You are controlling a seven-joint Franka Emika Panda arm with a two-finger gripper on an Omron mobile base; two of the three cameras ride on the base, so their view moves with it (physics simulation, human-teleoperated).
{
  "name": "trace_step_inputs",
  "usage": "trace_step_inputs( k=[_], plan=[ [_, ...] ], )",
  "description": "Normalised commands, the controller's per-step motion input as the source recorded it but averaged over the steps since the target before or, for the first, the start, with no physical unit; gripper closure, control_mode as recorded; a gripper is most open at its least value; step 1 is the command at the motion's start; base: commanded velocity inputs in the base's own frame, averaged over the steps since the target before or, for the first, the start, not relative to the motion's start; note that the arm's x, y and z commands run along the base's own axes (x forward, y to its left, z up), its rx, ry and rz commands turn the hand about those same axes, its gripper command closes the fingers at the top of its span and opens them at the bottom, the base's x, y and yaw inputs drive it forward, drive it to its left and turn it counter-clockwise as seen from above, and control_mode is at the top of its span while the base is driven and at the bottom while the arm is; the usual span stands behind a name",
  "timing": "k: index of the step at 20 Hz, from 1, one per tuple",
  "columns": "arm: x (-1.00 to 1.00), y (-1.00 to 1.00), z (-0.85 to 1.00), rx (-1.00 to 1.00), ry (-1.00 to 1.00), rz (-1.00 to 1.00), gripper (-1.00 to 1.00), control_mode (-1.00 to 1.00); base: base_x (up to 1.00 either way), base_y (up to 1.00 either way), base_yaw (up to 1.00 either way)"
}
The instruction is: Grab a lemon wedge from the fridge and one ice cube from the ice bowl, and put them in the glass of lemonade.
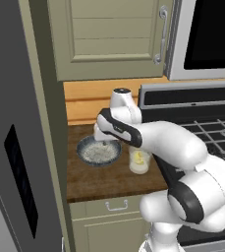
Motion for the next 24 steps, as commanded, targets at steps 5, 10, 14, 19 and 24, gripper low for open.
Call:
trace_step_inputs(
  k=[5, 10, 14, 19, 24],
  plan=[
    [0.02, 0.18, -0.25, -0.01, -0.02, 0.09, -1.0, -1.0, 0.0, 0.0, 0.0],
    [0.17, 0.33, -0.29, -0.1, 0.0, 0.05, -1.0, -1.0, 0.0, 0.0, 0.0],
    [0.57, 0.0, -0.29, 0.0, 0.0, 0.08, -1.0, -1.0, 0.0, 0.0, 0.0],
    [0.69, 0.05, -0.5, 0.0, 0.0, 0.07, -1.0, -1.0, 0.0, 0.0, 0.0],
    [0.12, 0.01, -0.45, -0.01, 0.02, 0.07, -1.0, -1.0, 0.0, 0.0, 0.0]
  ],
)
